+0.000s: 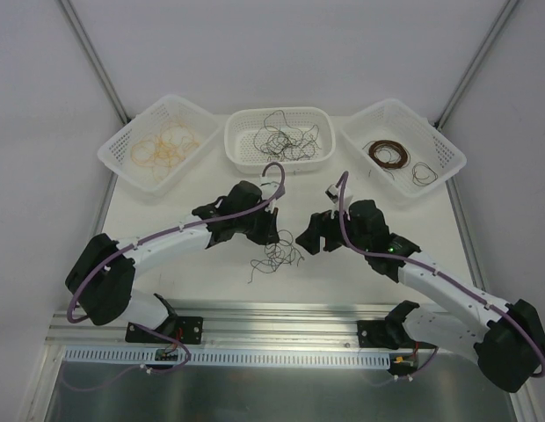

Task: Untangle the cables

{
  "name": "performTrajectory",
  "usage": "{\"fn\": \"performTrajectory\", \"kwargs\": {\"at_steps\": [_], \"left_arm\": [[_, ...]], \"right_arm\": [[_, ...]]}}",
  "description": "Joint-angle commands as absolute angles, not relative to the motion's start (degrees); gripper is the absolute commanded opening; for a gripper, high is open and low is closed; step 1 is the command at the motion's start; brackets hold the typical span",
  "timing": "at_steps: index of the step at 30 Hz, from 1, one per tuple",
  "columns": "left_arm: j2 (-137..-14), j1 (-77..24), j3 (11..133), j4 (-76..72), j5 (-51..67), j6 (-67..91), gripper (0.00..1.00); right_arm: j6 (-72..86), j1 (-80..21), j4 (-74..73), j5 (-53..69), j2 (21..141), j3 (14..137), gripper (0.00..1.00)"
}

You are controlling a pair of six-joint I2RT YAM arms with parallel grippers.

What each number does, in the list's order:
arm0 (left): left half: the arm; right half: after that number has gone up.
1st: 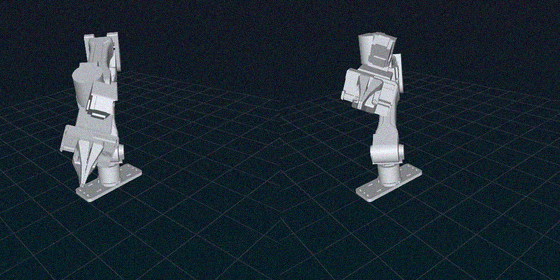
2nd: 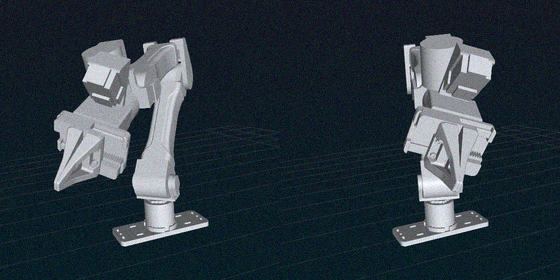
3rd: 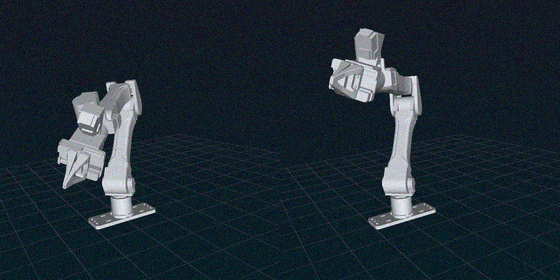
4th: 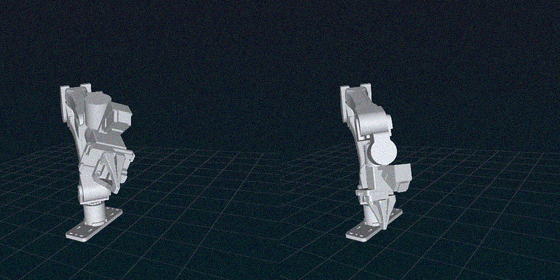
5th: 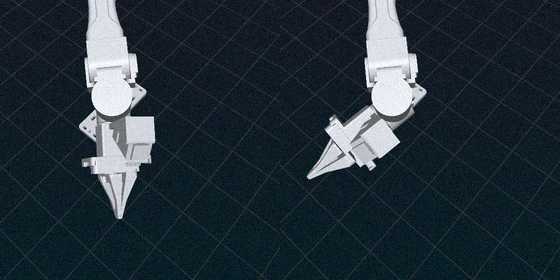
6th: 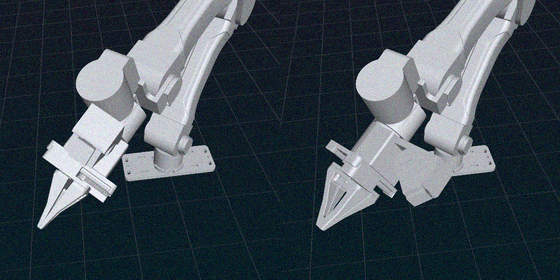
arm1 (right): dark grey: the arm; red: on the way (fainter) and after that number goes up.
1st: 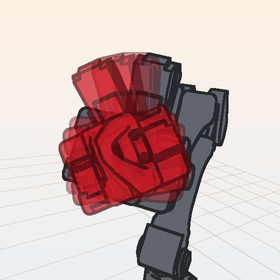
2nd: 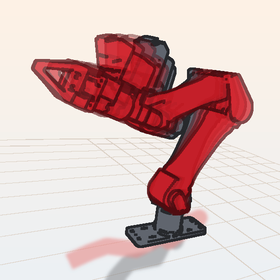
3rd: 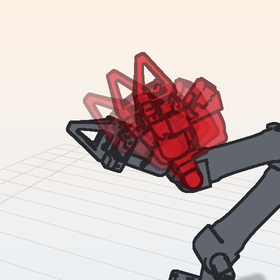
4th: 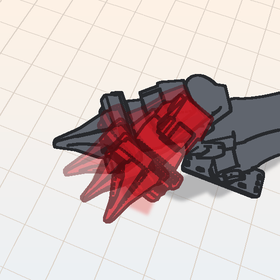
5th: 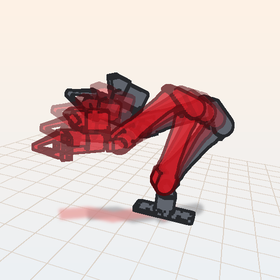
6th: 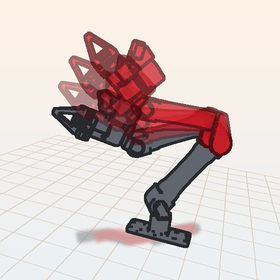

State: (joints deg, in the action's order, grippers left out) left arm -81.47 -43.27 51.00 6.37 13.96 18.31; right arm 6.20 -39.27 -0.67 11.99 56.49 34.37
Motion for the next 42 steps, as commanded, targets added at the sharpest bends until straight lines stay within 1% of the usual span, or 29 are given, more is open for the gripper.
{"fn": "performTrajectory", "kwargs": {"at_steps": [1, 3, 9, 11, 14, 15, 17, 18, 19, 20, 21, 23, 24, 26, 27, 30, 31, 32, 35, 42], "left_arm": [[-78.93, -44.56, 53.17, 5.01, 17.22, 15.29, 0.0], [-78.49, -45.09, 53.17, 4.57, 17.58, 15.12, 0.0], [-76.82, -45.61, 52.74, 3.69, 18.81, 14.77, 0.0], [-76.12, -45.62, 52.47, 3.17, 19.25, 14.77, 0.0], [-75.5, -45.62, 51.68, 2.46, 19.34, 14.68, 0.0], [-75.41, -45.62, 51.16, 2.46, 18.99, 14.76, 0.0], [-75.41, -45.62, 50.63, 2.46, 17.24, 14.94, 0.01], [-75.24, -45.7, 49.84, 2.37, 16.36, 15.64, 0.05], [-75.15, -45.62, 49.49, 2.46, 15.3, 15.99, 0.09], [-74.97, -45.62, 49.05, 2.46, 13.2, 16.34, 0.22], [-74.36, -45.62, 48.0, 2.37, 11.97, 17.3, 0.3], [-73.39, -45.62, 46.85, 2.11, 9.77, 18.01, 0.41], [-72.17, -45.62, 45.71, 1.5, 9.41, 18.63, 0.5], [-70.5, -45.7, 44.3, 0.71, 9.05, 19.16, 0.58], [-68.66, -45.62, 42.73, -0.34, 9.31, 19.6, 0.66], [-64.62, -45.62, 37.98, -5.61, 11.85, 20.56, 0.8], [-63.9, -45.62, 36.49, -9.89, 12.56, 20.91, 0.85], [-63.29, -45.79, 35.17, -12.02, 13.35, 21.18, 0.87], [-62.67, -46.14, 29.99, -19.58, 14.33, 22.15, 0.88], [-69.41, -48.6, 28.83, -29.96, 13.54, 20.49, 0.87]], "right_arm": [[6.15, -39.55, 7.73, 15.82, 58.27, 34.63, 0.77], [6.68, -39.81, 9.92, 17.04, 60.81, 34.8, 0.73], [7.82, -40.69, 13.97, 18.28, 65.56, 35.24, 0.67], [8.17, -41.13, 15.55, 18.89, 66.62, 35.24, 0.63], [8.79, -41.66, 17.22, 20.03, 68.11, 35.16, 0.49], [8.88, -41.83, 17.31, 20.3, 68.12, 35.24, 0.37], [8.27, -41.84, 16.0, 20.57, 67.59, 35.86, 0.24], [7.83, -41.75, 14.87, 20.22, 66.28, 36.29, 0.11], [6.52, -41.75, 11.72, 19.69, 65.4, 36.99, 0.04], [5.72, -41.84, 9.69, 17.95, 64.52, 38.31, 0.01], [4.93, -41.66, 7.41, 16.62, 63.47, 39.36, 0.01], [2.48, -41.75, 0.99, 13.37, 61.09, 42.34, 0.01], [1.85, -41.84, -0.95, 12.32, 60.39, 43.23, 0.01], [0.53, -41.84, -5.79, 9.5, 58.8, 45.69, 0.01], [0.27, -41.75, -7.02, 8.8, 58.36, 46.31, 0.01], [0.26, -41.75, -10.1, 7.65, 57.66, 48.33, 0.01], [0.26, -41.75, -10.72, 7.73, 57.57, 48.43, 0.01], [0.26, -41.75, -10.72, 8.17, 57.39, 48.51, 0.01], [1.05, -41.75, -10.72, 9.05, 57.3, 48.87, 0.01], [2.46, -41.84, -11.95, 8.7, 55.99, 50.36, 0.01]]}}
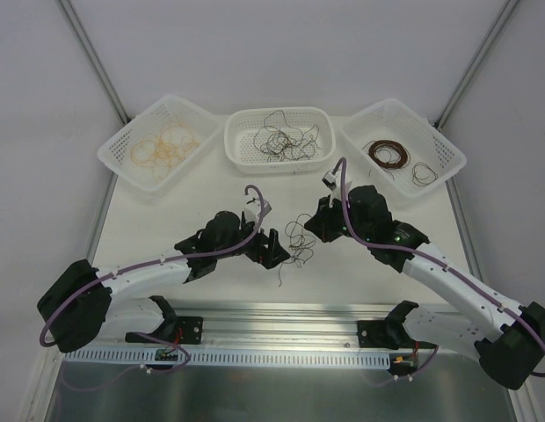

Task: Untangle the cables

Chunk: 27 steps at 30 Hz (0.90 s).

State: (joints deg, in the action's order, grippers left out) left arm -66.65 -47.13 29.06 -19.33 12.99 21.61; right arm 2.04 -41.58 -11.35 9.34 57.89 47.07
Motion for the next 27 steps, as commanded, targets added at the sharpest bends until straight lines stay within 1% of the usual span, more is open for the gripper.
{"fn": "performTrajectory", "kwargs": {"at_steps": [1, 4, 6, 15, 22, 23, 25, 27], "left_arm": [[-70.48, -49.39, 28.74, -31.28, 13.19, 19.96, 0.87], [-74.52, -50.36, 28.65, -35.76, 12.22, 17.94, 0.87], [-77.24, -50.45, 28.83, -37.17, 11.25, 16.53, 0.85], [-84.37, -52.12, 28.83, -42.36, 11.34, 17.22, 0.79], [-89.91, -53.0, 31.37, -45.87, 12.48, 20.04, 0.67], [-90.96, -53.0, 31.81, -46.92, 12.65, 20.82, 0.63], [-91.84, -53.0, 31.9, -48.33, 12.74, 21.79, 0.58], [-92.81, -53.09, 31.82, -50.7, 12.57, 23.29, 0.49]], "right_arm": [[2.72, -41.84, -12.04, 9.05, 55.73, 50.54, 0.01], [2.9, -41.92, -12.56, 9.93, 55.11, 51.15, 0.01], [2.81, -41.92, -12.92, 10.11, 54.67, 51.59, 0.01], [2.99, -41.75, -14.68, 9.32, 51.86, 52.47, 0.01], [3.52, -41.84, -14.85, 10.46, 51.68, 53.09, 0.01], [3.6, -41.84, -14.94, 10.55, 51.59, 53.09, 0.01], [3.69, -41.84, -15.03, 10.55, 51.24, 53.17, 0.0], [3.78, -41.84, -15.03, 10.81, 51.07, 53.26, 0.01]]}}
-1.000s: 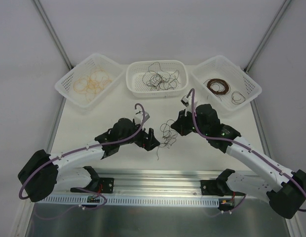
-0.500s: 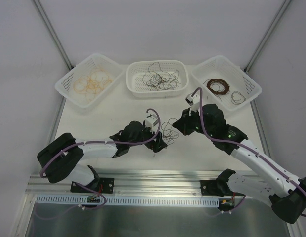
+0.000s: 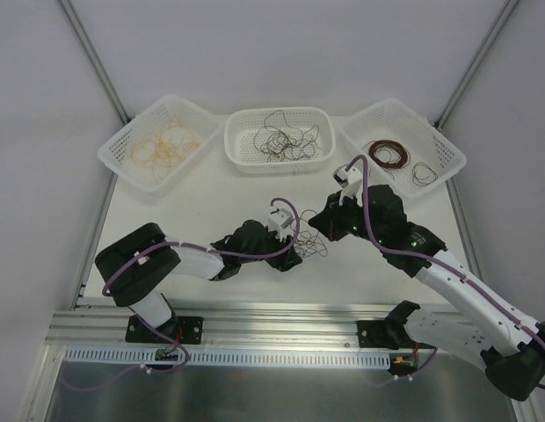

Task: Untangle the cables

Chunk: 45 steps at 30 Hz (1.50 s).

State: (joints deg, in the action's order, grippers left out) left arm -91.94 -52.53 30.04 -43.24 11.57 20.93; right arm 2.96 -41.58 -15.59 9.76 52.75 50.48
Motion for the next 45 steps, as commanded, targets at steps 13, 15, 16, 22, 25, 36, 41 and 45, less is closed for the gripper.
{"fn": "performTrajectory", "kwargs": {"at_steps": [13, 15, 16, 22, 25, 36, 41, 45], "left_arm": [[-93.96, -52.74, 30.24, -49.43, 4.49, 28.47, 0.0], [-93.43, -52.21, 30.23, -46.42, 2.03, 29.26, 0.0], [-92.82, -51.95, 30.15, -43.36, 0.28, 29.96, 0.0], [-90.53, -48.96, 33.04, -27.54, -8.77, 33.65, 0.0], [-87.99, -46.85, 34.1, -16.99, -13.52, 35.41, 0.0], [-66.21, -29.81, 24.8, 5.6, -20.64, 42.71, 0.0], [-57.67, -26.02, 23.73, 8.79, -19.52, 41.93, 0.0], [-54.23, -26.02, 25.57, 9.58, -16.01, 39.03, 0.0]], "right_arm": [[0.71, -41.66, -20.99, 4.59, 49.31, 57.47, 0.01], [-2.0, -41.66, -24.6, 0.55, 49.31, 61.76, 0.01], [-2.72, -41.4, -25.83, -1.56, 49.31, 63.27, 0.01], [-7.55, -40.87, -31.81, -12.46, 49.22, 74.86, 0.01], [-9.4, -39.99, -32.69, -17.04, 48.96, 78.38, 0.01], [-14.76, -36.04, -31.38, -26.01, 47.02, 84.02, 0.01], [-15.82, -32.79, -29.1, -26.54, 48.07, 84.02, 0.0], [-15.56, -27.96, -27.43, -23.92, 51.85, 84.81, 0.01]]}}
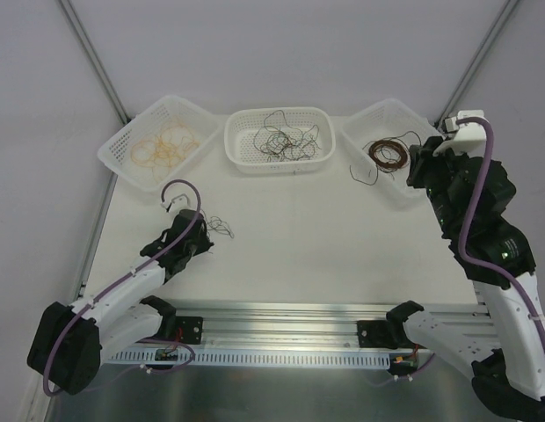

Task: Untangle the cables

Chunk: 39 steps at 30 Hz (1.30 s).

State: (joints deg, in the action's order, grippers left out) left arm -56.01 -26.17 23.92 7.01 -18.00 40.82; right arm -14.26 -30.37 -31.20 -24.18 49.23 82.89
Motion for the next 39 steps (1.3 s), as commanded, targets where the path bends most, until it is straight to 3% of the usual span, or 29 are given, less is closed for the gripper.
{"fn": "performTrajectory", "kwargs": {"at_steps": [1, 7, 22, 23, 25, 27, 29, 34, 39], "left_arm": [[-53.53, -26.1, 26.53, 9.75, -15.04, 37.81, 0.0], [-51.51, -26.1, 28.04, 10.9, -5.9, 33.93, 0.0], [-49.4, -26.1, 26.46, 11.87, 7.73, 30.06, 0.0], [-49.31, -26.1, 26.28, 11.87, 8.26, 30.06, 0.0], [-49.22, -26.19, 26.19, 11.86, 9.13, 29.97, 0.0], [-49.39, -26.1, 26.28, 11.78, 9.58, 29.8, 0.0], [-49.57, -26.19, 26.54, 11.87, 10.37, 29.79, 0.0], [-50.18, -26.19, 27.6, 11.78, 12.13, 29.62, 0.0], [-50.27, -26.28, 30.32, 11.87, 15.02, 28.74, 0.0]], "right_arm": [[-15.12, -25.43, -26.9, -23.47, 53.16, 84.81, 0.01], [-12.57, -15.93, -21.37, -20.22, 59.67, 85.78, 0.01], [-4.48, 1.76, -13.53, -20.22, 92.44, 96.5, 0.02], [-4.4, 1.93, -13.88, -20.74, 94.29, 97.29, 0.06], [-3.61, 2.02, -15.54, -20.48, 97.81, 98.69, 0.4], [-1.94, 2.02, -17.22, -18.03, 98.09, 98.44, 0.63], [-0.26, 2.02, -16.97, -13.39, 95.37, 94.43, 0.73], [5.09, 0.88, -15.2, -3.79, 85.71, 83.6, 0.84], [7.65, -3.76, -12.93, 5.61, 73.76, 70.0, 0.85]]}}
